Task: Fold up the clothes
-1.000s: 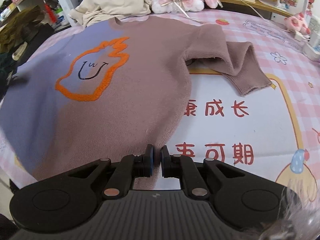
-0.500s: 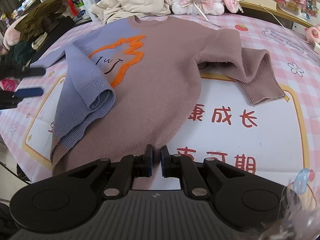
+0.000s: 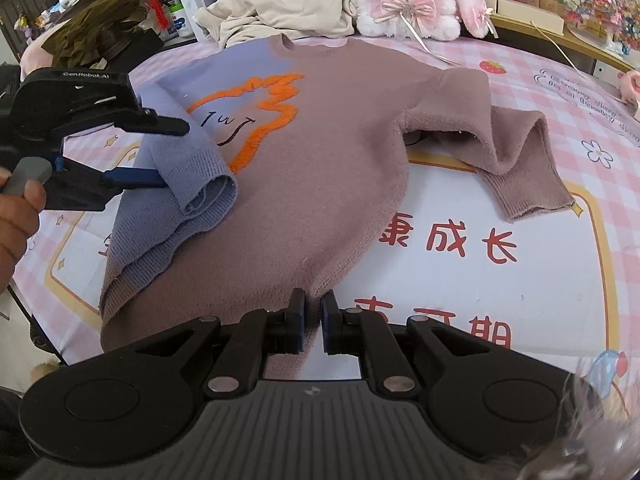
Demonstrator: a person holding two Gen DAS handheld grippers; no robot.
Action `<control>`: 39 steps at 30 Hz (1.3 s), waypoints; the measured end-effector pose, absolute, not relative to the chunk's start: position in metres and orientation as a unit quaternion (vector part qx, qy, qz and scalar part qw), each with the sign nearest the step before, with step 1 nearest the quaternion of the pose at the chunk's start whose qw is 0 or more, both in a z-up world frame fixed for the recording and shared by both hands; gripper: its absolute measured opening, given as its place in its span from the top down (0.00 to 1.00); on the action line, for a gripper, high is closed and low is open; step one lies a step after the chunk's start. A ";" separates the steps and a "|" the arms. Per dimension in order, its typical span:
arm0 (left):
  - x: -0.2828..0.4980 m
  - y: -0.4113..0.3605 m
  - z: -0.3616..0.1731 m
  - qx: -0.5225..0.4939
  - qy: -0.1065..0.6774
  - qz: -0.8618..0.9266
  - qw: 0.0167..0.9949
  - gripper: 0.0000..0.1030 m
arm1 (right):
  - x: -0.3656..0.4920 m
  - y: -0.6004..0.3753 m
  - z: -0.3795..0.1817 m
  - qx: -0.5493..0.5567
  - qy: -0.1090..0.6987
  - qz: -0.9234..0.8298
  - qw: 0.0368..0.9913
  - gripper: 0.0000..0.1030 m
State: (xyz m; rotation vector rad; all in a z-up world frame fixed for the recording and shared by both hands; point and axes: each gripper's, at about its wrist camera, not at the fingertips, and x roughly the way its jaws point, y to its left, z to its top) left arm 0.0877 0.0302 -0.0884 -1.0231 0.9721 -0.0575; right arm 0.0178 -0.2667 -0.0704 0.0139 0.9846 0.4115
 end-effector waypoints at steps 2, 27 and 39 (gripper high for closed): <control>0.085 0.034 -0.092 -0.492 0.441 -0.024 0.750 0.52 | 0.017 -0.267 -0.071 0.008 0.468 0.195 0.862 0.92; -0.013 0.171 -0.024 -0.078 0.523 0.147 0.836 0.90 | 0.020 -0.261 -0.068 0.052 0.484 0.128 0.864 0.92; 0.035 0.148 -0.044 -0.112 0.465 0.036 0.877 0.45 | -0.003 -0.248 -0.065 0.067 0.482 0.058 0.872 0.87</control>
